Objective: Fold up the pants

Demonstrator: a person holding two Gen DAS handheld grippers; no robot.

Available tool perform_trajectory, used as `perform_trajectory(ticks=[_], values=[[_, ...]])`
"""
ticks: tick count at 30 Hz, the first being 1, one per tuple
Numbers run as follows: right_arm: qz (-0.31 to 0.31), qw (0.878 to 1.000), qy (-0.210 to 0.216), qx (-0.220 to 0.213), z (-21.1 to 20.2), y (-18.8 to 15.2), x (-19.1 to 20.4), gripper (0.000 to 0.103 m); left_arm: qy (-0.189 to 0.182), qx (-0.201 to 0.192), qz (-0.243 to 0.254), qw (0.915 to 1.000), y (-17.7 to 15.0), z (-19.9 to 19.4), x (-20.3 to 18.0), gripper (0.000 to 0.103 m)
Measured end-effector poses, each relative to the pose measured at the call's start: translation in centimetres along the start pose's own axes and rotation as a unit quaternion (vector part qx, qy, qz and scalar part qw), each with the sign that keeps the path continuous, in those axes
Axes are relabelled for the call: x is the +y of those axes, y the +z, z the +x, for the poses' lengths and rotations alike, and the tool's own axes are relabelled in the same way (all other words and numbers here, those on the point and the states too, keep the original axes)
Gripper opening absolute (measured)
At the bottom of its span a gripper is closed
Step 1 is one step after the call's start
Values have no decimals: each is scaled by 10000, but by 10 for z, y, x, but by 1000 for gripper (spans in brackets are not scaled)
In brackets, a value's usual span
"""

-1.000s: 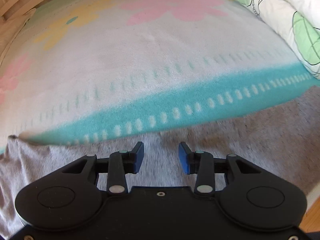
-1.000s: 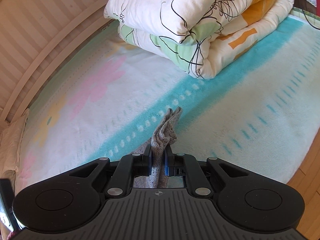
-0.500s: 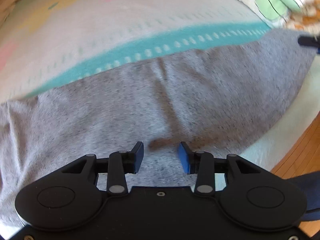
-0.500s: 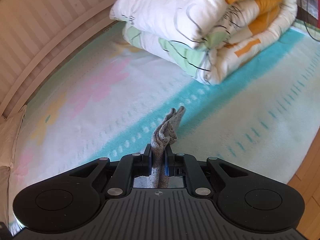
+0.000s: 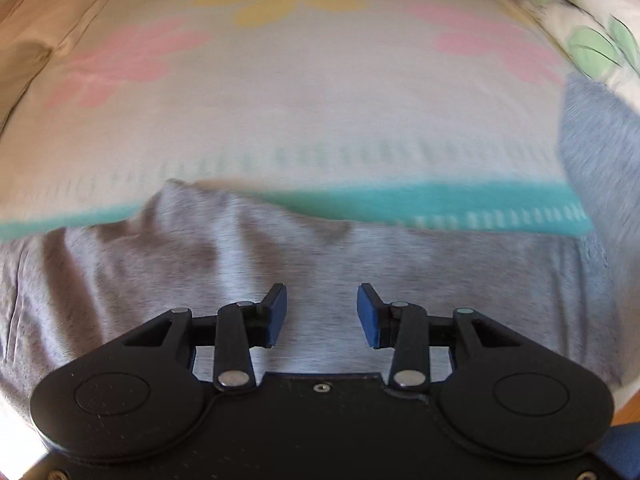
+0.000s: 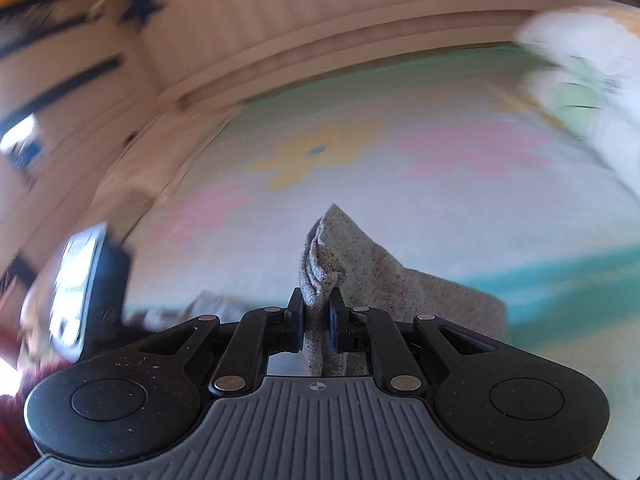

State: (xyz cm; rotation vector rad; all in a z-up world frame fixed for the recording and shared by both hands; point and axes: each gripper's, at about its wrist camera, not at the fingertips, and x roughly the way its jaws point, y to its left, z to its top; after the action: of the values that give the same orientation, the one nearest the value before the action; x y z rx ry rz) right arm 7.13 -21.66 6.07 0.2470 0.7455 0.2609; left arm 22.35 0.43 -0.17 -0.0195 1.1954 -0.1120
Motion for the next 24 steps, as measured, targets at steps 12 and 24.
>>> perform_trajectory(ticks=[12, 24], values=[[-1311, 9826, 409, 1246, 106, -74, 104, 23, 199, 92, -767, 9968, -25, 13, 82, 48], [-903, 9903, 656, 832, 46, -36, 35, 23, -6, -731, -192, 9971, -25, -36, 53, 48]])
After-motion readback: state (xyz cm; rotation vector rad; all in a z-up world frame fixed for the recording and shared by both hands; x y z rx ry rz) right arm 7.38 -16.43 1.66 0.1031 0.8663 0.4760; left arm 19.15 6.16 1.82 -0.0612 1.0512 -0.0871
